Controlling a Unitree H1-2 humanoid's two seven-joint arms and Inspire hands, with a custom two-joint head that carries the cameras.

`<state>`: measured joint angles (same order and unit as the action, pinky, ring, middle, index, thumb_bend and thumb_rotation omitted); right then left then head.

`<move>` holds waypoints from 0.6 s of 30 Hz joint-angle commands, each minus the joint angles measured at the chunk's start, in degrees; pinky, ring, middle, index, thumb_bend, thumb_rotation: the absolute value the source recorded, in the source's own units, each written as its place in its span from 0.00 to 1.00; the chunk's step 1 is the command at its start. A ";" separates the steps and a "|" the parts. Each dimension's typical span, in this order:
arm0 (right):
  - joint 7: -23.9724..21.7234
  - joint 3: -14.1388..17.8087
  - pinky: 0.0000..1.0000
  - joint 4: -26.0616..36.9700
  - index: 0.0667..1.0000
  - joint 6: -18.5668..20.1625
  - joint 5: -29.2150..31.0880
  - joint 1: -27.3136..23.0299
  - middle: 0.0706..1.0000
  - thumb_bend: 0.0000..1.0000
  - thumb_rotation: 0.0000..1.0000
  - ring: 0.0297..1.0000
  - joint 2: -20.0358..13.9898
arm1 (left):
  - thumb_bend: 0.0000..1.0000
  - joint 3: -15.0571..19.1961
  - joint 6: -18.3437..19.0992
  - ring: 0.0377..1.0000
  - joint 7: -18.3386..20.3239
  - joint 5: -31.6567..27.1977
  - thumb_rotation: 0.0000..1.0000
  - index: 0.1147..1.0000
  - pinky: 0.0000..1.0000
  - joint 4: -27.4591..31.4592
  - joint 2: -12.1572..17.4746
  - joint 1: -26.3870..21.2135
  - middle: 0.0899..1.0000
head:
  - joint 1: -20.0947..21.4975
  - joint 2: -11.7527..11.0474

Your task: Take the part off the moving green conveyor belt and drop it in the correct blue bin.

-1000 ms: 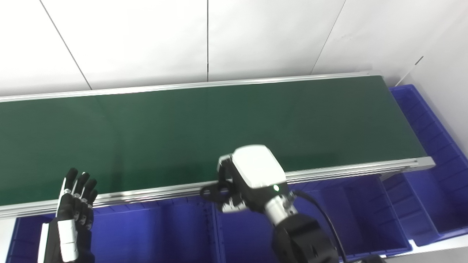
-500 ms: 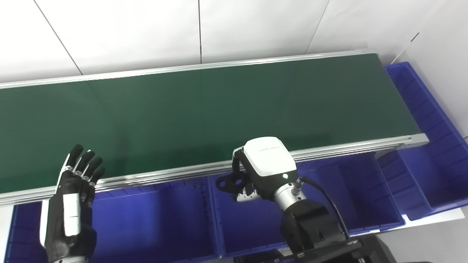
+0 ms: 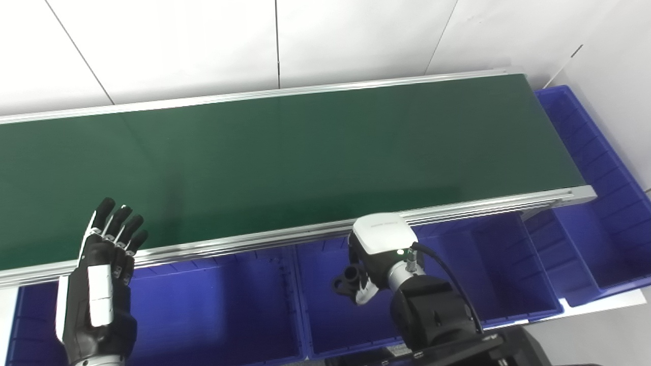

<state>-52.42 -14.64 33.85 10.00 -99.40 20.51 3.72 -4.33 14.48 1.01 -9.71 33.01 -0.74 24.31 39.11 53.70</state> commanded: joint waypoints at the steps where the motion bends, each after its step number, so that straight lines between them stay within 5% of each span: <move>1: -0.91 0.29 0.11 0.52 0.46 -1.83 -1.07 -1.04 0.25 0.51 0.12 0.16 1.10 | 0.60 0.18 0.11 0.86 -0.22 0.16 0.80 0.91 0.85 1.59 -0.14 -0.29 0.88 | -0.03 -0.06; 5: -0.34 0.20 0.13 0.23 0.46 -2.34 0.03 -0.98 0.29 0.52 0.13 0.19 0.85 | 0.61 0.22 0.19 0.85 -0.06 0.07 0.79 0.90 0.85 1.58 -0.18 -0.34 0.88 | -0.02 0.02; 7: -1.62 -0.07 0.48 0.77 0.68 -3.25 -0.38 -1.11 0.62 0.82 0.39 0.56 0.47 | 0.62 0.18 0.20 0.86 -0.02 0.12 0.79 0.90 0.86 1.59 -0.15 -0.36 0.88 | -0.10 0.02; 9: -2.52 -0.34 0.56 1.31 0.72 -4.01 -1.05 -1.13 0.70 0.89 0.47 0.64 0.35 | 0.62 0.19 0.00 0.85 -0.06 0.35 0.79 0.90 0.86 1.41 -0.17 -0.34 0.88 | -0.10 0.02; 11: -2.90 -0.47 0.60 1.60 0.75 -4.65 -1.19 -1.05 0.74 0.98 0.56 0.69 0.20 | 0.62 0.15 -0.23 0.86 -0.05 0.50 0.80 0.91 0.87 1.20 -0.18 -0.26 0.88 | -0.31 -0.04; 18: -5.21 0.34 0.71 2.52 0.78 -5.30 1.09 -0.65 0.80 1.00 0.61 0.77 0.48 | 0.59 0.06 -0.25 0.86 0.16 -0.04 0.80 0.90 0.87 1.47 -0.23 0.03 0.88 | -0.45 0.00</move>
<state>-57.14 -14.53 34.30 6.50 -99.00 19.93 3.67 -4.28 14.68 1.03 -9.70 32.98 -0.89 24.34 38.67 53.70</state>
